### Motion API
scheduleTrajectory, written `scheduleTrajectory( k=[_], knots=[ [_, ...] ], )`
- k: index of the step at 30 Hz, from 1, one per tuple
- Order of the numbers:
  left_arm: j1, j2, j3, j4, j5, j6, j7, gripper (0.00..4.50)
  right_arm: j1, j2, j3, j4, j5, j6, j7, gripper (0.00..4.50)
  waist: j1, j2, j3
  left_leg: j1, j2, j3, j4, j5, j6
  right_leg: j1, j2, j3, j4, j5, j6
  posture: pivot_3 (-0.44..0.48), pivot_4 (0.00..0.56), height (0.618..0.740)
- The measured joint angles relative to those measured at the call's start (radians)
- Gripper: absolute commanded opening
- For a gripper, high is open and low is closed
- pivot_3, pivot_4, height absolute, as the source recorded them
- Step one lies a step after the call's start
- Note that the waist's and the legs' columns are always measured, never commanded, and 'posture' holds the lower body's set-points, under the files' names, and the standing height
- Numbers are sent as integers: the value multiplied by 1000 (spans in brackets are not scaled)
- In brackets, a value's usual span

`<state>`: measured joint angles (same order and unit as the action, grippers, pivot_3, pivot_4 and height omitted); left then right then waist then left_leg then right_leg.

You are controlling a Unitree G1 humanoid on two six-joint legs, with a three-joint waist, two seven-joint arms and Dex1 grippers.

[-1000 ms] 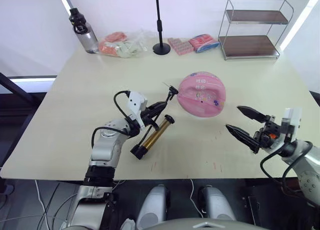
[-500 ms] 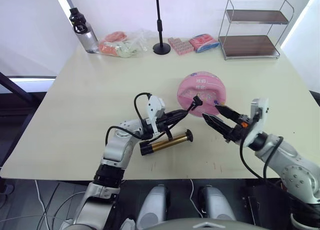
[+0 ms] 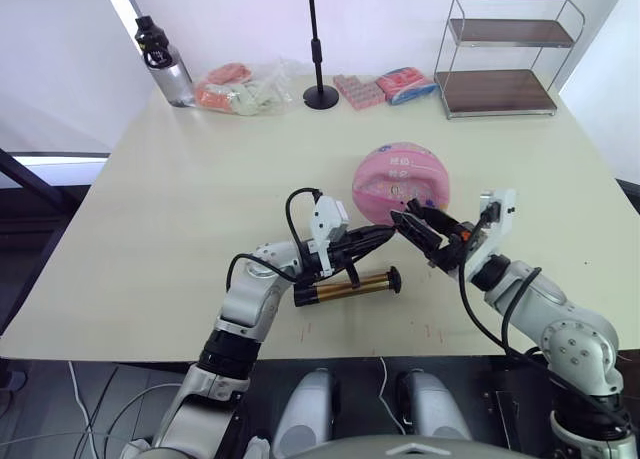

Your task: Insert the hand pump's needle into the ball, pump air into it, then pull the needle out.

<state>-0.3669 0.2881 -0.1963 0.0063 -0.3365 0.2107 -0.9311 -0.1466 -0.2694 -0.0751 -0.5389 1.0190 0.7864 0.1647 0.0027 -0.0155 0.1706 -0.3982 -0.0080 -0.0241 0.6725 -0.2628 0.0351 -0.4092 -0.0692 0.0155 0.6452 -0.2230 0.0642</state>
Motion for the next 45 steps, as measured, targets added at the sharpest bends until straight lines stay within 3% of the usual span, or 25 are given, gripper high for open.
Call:
scheduleTrajectory(
  k=[2,3,4,8,26,33,36,39,45],
  knots=[
    [3,0,0,0,0,0,0,0,-1,0,0,0,4,1,-2,3408,-3,0,0,0,0,0,0,0,0,0,0,0,0,0,0,0,150,740],
    [6,0,0,0,0,0,0,0,-1,0,0,0,5,1,-2,2909,-5,0,0,0,0,0,0,0,0,0,0,0,0,0,0,0,150,740],
    [9,0,0,0,0,0,0,0,-1,0,0,0,5,2,-2,2091,-8,0,0,0,0,0,0,0,0,0,0,0,0,0,0,0,150,740],
    [10,0,0,0,1,-1,1,0,-1,-3,2,1,4,5,-3,327,-14,0,0,0,0,0,0,0,0,0,0,0,0,0,0,0,150,740],
    [11,1,-10,2,11,0,-13,0,8,-49,-4,1,-3,10,23,317,-15,0,0,0,0,0,0,0,0,0,0,0,0,0,0,0,150,740],
    [-5,11,-8,2,10,1,-24,2357,36,-104,-49,3,-7,8,34,317,-12,0,0,-1,0,0,0,0,0,0,0,0,-1,0,0,0,150,740],
    [-25,21,2,3,7,1,-32,3642,86,-159,-86,-2,-24,-17,99,317,-13,0,0,-1,0,0,0,0,0,0,0,0,-1,0,0,0,150,740],
    [-43,39,8,4,-2,1,-52,4437,135,-218,-129,-7,-49,-68,195,317,-14,0,0,-1,0,0,0,0,0,0,0,0,-1,0,0,0,150,740],
    [-171,78,50,58,-3,3,-75,4437,240,-368,-230,24,-136,-177,425,317,-10,0,1,-1,-1,0,0,0,0,0,0,0,-1,0,1,0,150,740]
  ],
)
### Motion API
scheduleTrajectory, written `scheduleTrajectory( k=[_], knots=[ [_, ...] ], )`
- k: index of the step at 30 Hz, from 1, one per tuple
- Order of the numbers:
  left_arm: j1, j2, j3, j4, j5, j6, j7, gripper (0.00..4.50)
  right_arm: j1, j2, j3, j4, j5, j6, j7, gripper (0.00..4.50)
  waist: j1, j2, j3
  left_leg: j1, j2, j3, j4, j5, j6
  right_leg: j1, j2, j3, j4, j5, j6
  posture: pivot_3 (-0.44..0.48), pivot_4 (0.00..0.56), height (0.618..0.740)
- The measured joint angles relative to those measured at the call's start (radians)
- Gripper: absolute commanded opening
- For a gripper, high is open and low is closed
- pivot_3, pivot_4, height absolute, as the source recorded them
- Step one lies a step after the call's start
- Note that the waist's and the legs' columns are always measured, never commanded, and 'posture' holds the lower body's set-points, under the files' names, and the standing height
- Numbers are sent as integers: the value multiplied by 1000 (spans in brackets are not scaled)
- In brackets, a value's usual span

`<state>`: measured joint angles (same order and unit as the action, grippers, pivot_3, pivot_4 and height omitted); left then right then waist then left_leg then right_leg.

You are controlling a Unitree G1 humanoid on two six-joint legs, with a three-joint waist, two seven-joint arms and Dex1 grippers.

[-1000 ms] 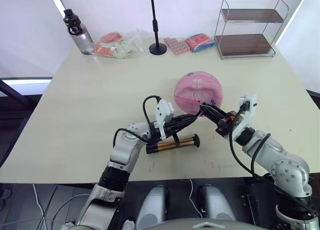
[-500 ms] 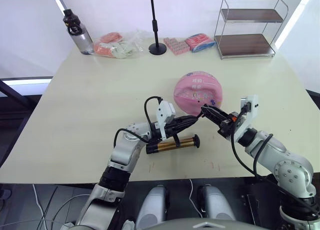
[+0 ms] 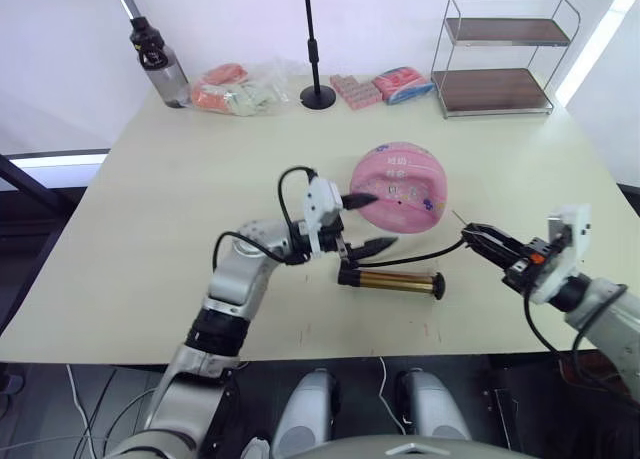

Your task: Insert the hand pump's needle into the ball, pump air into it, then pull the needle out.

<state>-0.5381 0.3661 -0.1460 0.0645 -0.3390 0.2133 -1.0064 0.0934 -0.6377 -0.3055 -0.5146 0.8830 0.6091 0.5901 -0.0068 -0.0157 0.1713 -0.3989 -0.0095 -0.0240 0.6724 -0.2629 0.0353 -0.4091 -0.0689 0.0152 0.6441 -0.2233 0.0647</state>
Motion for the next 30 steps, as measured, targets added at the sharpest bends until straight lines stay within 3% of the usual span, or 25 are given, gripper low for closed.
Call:
scheduleTrajectory(
  k=[10,18,25,30],
  knots=[
    [-183,18,6,170,40,18,9,4437,70,-30,-45,132,-198,-304,287,317,-2,0,0,0,-1,0,0,0,0,0,0,0,0,0,0,0,150,740],
    [-308,29,-3,369,143,-11,33,4437,74,-15,-58,168,-251,-432,341,317,-2,-1,1,0,-1,0,0,0,0,0,0,0,0,0,0,0,150,740],
    [-425,-33,-22,621,223,-115,45,4437,72,14,-54,174,-278,-466,342,317,3,-1,1,0,-2,0,0,0,0,0,0,0,0,0,0,0,150,740],
    [-490,-64,-21,797,272,-211,58,2263,63,24,-51,182,-288,-477,342,317,1,-2,1,0,-2,0,0,0,0,0,0,0,0,0,0,0,150,740]
  ],
)
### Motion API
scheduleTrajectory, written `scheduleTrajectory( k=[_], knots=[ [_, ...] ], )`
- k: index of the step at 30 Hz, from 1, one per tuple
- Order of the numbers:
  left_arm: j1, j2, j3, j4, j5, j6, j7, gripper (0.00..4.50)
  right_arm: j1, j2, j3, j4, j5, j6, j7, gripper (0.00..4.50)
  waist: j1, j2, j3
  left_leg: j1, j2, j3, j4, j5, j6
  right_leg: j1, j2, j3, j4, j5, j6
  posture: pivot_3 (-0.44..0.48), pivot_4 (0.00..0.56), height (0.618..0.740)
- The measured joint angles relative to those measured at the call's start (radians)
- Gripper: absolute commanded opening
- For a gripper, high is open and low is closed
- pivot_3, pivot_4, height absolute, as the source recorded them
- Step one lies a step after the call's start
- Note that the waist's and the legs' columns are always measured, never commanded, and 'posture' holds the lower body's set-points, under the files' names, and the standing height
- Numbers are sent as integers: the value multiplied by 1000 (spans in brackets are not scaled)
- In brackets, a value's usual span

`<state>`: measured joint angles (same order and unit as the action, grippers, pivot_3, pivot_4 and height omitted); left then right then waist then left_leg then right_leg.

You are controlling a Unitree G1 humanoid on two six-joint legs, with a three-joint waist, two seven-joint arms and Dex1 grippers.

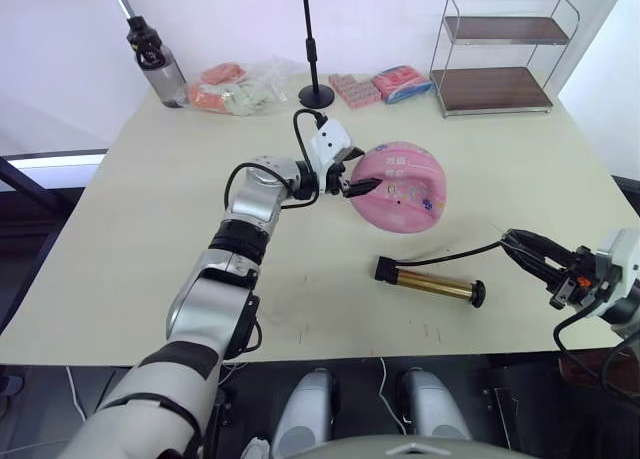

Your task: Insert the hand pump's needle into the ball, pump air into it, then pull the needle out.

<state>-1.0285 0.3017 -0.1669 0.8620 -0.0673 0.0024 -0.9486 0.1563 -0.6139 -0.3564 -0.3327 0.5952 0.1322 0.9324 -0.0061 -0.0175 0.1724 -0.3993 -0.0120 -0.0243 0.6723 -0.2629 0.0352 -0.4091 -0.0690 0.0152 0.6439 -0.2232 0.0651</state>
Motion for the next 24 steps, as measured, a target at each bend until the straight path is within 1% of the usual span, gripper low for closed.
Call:
scheduleTrajectory(
  k=[1,2,3,4,5,6,7,12,16,21,24],
  knots=[
    [-14,-12,1,37,6,-19,5,1771,-1,1,1,0,-2,-5,0,317,0,0,0,0,0,0,0,0,0,0,0,0,0,0,0,0,150,740],
    [-15,-13,2,40,6,-21,5,1620,-2,1,1,0,-2,-5,0,317,0,0,0,0,0,0,0,0,0,0,0,0,0,0,0,0,150,740],
    [-22,-20,2,61,7,-35,9,1114,-4,3,3,0,-2,-6,0,317,0,0,0,0,0,0,0,0,0,0,0,0,0,0,0,0,150,740],
    [-30,-34,11,88,7,-43,17,730,-4,8,6,0,-3,-7,0,317,0,0,0,0,0,0,0,0,0,0,0,0,0,0,0,0,150,740],
    [-31,-37,12,91,6,-44,18,610,-4,10,7,0,-3,-7,0,317,0,0,0,0,0,0,0,0,0,0,0,0,0,0,0,0,150,740],
    [-31,-41,13,95,6,-45,18,260,-4,11,8,0,-3,-7,0,317,0,0,0,0,0,0,0,0,0,0,0,0,0,0,0,0,150,740],
    [-31,-47,15,99,6,-46,19,15,-4,11,8,0,-4,-7,0,317,0,0,0,0,0,0,0,0,0,0,0,0,0,0,0,0,150,740],
    [-24,-62,28,85,5,-12,31,15,-11,11,27,-4,-3,4,-13,317,-5,0,0,0,0,0,0,0,0,0,0,0,1,0,0,0,150,740],
    [19,-68,34,3,5,31,45,15,-47,10,40,-28,0,70,-74,317,-4,0,0,0,0,-1,0,0,0,0,0,0,1,0,0,0,150,740],
    [91,-76,37,-151,6,129,93,15,-133,-27,83,-81,32,273,-190,317,-4,0,0,0,0,-1,0,0,0,0,-1,0,2,0,0,0,150,740],
    [112,-86,36,-203,6,175,117,15,-187,-71,112,-98,43,391,-238,317,-3,0,0,0,0,-1,0,0,0,0,-1,0,2,0,0,0,150,740]
  ],
)
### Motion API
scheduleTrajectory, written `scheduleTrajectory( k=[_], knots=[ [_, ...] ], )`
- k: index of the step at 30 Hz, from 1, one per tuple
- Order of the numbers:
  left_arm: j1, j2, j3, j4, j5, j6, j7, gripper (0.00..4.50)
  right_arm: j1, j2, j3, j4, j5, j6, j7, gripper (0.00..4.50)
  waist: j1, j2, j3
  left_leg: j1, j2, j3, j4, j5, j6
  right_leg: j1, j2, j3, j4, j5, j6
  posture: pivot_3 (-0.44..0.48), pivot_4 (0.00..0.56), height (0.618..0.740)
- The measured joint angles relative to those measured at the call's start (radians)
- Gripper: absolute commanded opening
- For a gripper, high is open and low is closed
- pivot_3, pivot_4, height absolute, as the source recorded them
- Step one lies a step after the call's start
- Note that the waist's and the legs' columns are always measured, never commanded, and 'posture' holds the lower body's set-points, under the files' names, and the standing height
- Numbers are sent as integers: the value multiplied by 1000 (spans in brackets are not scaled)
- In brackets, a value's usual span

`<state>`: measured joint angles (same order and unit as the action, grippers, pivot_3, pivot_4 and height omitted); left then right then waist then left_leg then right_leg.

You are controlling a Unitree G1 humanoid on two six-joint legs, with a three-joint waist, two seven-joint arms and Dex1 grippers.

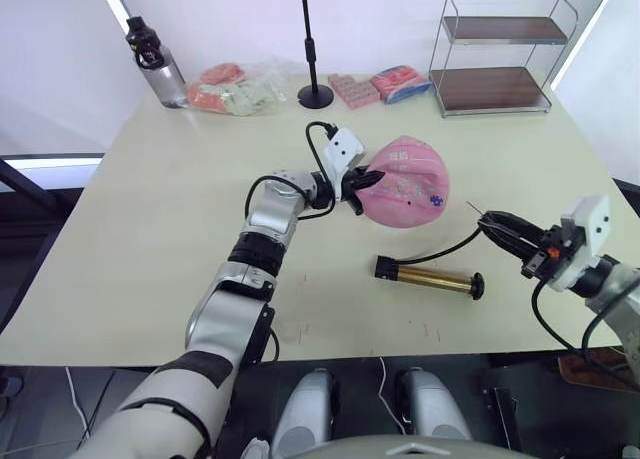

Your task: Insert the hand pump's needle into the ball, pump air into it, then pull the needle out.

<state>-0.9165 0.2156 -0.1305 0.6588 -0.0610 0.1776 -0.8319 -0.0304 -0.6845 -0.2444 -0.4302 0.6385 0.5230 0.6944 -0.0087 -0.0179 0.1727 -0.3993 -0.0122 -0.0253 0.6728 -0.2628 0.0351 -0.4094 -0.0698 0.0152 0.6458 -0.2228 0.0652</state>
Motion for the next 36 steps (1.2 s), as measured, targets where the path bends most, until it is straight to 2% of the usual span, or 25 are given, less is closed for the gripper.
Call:
scheduleTrajectory(
  k=[3,11,18,21,36],
  knots=[
    [12,-10,-2,-32,1,27,16,15,-50,-31,35,-16,3,96,-36,317,2,0,0,0,0,0,0,0,0,0,0,0,0,0,0,0,150,740],
    [43,-11,-23,-106,20,63,45,15,-313,-148,199,39,-21,368,-46,317,2,0,0,-1,0,-1,1,0,0,0,0,-1,0,0,0,0,150,740],
    [56,-22,-32,-131,27,71,70,15,-481,-148,279,108,-30,518,-34,317,7,0,0,-1,-1,-1,1,0,0,0,-1,-2,0,0,0,0,150,740],
    [63,-31,-36,-141,29,76,80,15,-568,-148,352,169,-48,600,-22,317,10,0,0,-1,-1,-1,1,0,0,0,-1,-1,0,0,0,0,150,740],
    [81,-30,-46,-170,31,81,97,15,-708,-44,429,289,-126,702,-38,317,13,0,0,-1,-1,-1,1,0,0,0,-1,-2,0,0,0,0,150,740]
  ],
)
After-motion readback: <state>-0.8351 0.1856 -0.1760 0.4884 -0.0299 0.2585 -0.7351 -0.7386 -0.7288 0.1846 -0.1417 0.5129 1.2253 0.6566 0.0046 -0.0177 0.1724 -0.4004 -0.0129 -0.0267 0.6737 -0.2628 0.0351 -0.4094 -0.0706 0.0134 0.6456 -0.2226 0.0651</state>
